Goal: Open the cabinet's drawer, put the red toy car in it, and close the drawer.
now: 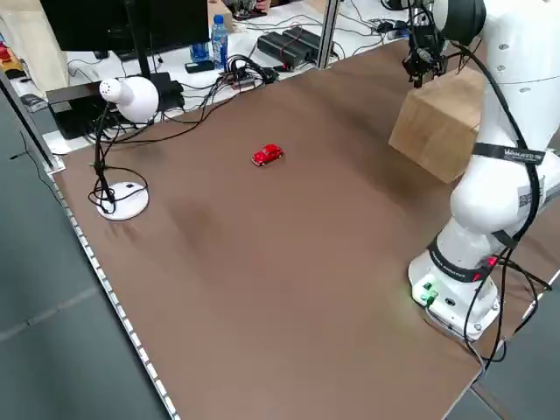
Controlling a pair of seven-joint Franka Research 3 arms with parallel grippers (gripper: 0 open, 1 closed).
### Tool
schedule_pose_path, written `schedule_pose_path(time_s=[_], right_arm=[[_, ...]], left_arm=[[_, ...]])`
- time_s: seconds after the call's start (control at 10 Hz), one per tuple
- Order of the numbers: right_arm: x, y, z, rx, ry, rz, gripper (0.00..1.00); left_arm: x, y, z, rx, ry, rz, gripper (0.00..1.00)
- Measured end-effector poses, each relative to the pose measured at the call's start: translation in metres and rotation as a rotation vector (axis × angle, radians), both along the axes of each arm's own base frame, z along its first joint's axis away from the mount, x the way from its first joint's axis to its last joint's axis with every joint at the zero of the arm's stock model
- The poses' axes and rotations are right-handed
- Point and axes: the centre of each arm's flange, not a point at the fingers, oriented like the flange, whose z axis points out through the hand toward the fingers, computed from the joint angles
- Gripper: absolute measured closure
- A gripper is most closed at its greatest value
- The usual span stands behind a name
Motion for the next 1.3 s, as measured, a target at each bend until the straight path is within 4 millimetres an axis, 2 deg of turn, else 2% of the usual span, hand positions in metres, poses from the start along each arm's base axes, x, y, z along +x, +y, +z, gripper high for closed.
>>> schedule_pose_path(time_s=[0.3,0.6,0.8,0.9,1.3], right_arm=[[-0.003,0.007,-0.015,0.000,-0.012,-0.002,0.02],[-0.004,0.008,-0.014,-0.002,-0.008,0.003,0.11],[-0.007,0.009,-0.011,-0.003,0.000,0.011,0.26],[-0.007,0.010,-0.009,-0.002,-0.002,0.012,0.28],[-0.005,0.009,-0.002,0.001,-0.009,0.009,0.53]], left_arm=[[0.000,0.000,0.000,0.000,0.000,0.000,0.99],[0.000,0.000,0.000,0.000,0.000,0.000,0.99],[0.000,0.000,0.000,0.000,0.000,0.000,0.99],[0.000,0.000,0.000,0.000,0.000,0.000,0.99],[0.000,0.000,0.000,0.000,0.000,0.001,0.99]])
